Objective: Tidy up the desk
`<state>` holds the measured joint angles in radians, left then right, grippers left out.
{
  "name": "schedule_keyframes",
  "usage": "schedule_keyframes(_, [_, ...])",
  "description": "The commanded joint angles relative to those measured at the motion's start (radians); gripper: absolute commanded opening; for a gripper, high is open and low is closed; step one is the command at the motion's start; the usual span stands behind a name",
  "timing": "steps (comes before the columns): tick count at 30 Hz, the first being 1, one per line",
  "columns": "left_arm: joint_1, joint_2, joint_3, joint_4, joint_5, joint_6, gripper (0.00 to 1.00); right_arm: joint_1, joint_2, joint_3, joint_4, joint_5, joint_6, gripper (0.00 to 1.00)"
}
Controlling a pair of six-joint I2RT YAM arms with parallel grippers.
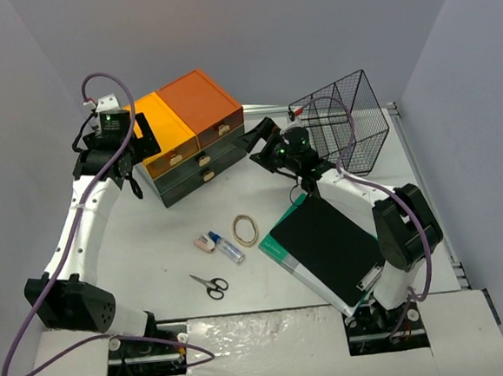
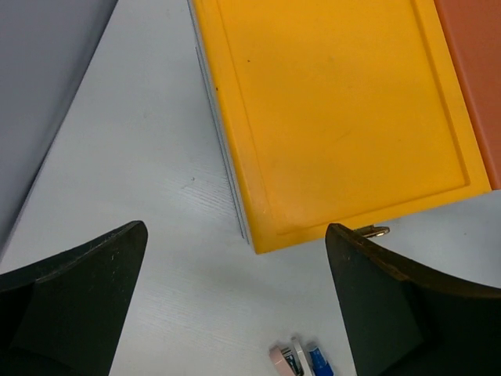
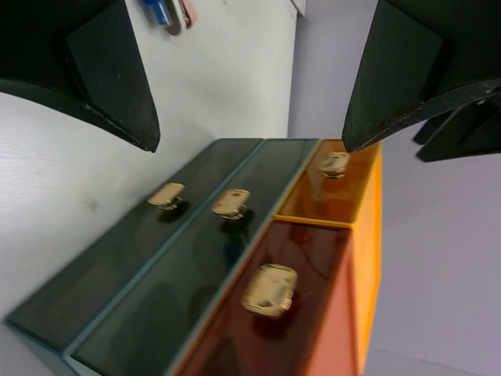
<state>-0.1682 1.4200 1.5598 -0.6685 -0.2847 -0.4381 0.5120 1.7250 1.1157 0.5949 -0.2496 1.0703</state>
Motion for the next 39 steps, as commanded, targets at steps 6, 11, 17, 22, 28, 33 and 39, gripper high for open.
schedule_keyframes(6, [0.056,0.108,0.140,0.221,0.368,-0.049,0.97,0.006,0.073,0.217,0.106,-0.066,0.028,0.99])
schedule_keyframes(11, [0.057,0.168,0.198,0.228,0.394,-0.061,0.97,0.001,0.146,0.273,0.133,-0.094,0.066,0.97])
schedule_keyframes(17, [0.066,0.205,0.204,0.321,0.469,-0.065,0.97,-0.018,0.208,0.322,0.136,-0.116,0.087,0.96])
schedule_keyframes(22, [0.078,0.229,0.175,0.377,0.515,-0.077,0.97,-0.027,0.239,0.332,0.149,-0.123,0.105,0.95])
schedule_keyframes(28, [0.085,0.231,0.116,0.381,0.506,-0.099,0.97,-0.038,0.298,0.362,0.180,-0.127,0.134,0.91])
schedule_keyframes(33, [0.087,0.214,0.047,0.385,0.510,-0.105,0.97,-0.048,0.354,0.397,0.203,-0.132,0.147,0.88])
schedule_keyframes(39, [0.085,0.184,-0.006,0.367,0.495,-0.116,0.97,-0.050,0.411,0.432,0.250,-0.128,0.178,0.82])
